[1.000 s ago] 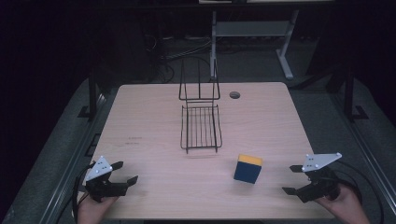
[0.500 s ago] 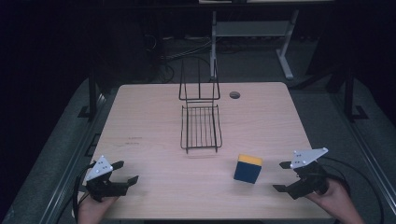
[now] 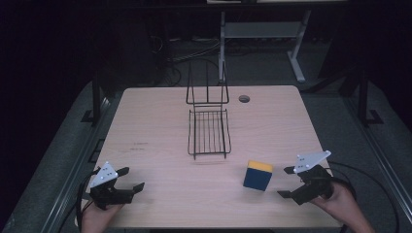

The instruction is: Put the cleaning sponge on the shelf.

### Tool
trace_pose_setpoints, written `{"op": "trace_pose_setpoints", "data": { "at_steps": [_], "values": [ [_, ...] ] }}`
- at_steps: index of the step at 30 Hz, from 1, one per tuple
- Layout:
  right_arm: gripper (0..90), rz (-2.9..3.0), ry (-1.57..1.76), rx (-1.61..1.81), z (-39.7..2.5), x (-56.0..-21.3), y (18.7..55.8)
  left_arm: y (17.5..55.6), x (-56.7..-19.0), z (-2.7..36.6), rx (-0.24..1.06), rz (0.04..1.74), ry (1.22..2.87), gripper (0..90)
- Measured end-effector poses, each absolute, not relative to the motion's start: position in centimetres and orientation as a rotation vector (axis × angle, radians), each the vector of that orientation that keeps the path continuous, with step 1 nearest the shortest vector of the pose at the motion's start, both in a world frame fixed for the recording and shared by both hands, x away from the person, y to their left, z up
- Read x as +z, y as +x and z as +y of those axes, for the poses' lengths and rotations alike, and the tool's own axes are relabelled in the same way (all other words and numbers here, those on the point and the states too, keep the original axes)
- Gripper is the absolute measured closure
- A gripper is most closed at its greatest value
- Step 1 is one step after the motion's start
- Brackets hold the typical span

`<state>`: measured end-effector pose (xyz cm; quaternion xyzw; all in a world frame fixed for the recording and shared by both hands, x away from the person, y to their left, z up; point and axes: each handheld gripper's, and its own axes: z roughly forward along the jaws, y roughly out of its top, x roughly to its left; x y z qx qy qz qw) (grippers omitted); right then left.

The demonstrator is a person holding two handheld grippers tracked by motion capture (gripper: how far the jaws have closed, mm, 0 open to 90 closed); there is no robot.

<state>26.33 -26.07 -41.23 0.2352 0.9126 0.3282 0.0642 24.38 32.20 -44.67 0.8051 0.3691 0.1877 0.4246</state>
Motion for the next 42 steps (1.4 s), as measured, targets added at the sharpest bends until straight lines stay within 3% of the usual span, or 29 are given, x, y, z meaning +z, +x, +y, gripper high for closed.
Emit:
{"op": "trace_pose_setpoints", "data": {
  "at_steps": [21, 42],
  "values": [
    [18.0, 2.801, 0.627, 0.988, -23.2, -40.6, 27.7, 24.4, -44.6, 32.3, 0.470, 0.922, 2.011, 16.3],
    [25.7, 2.838, 0.597, 0.970, -21.5, -41.1, 29.2, 24.3, -44.5, 32.4, 0.470, 0.921, 2.012, 16.2]
  ]
}}
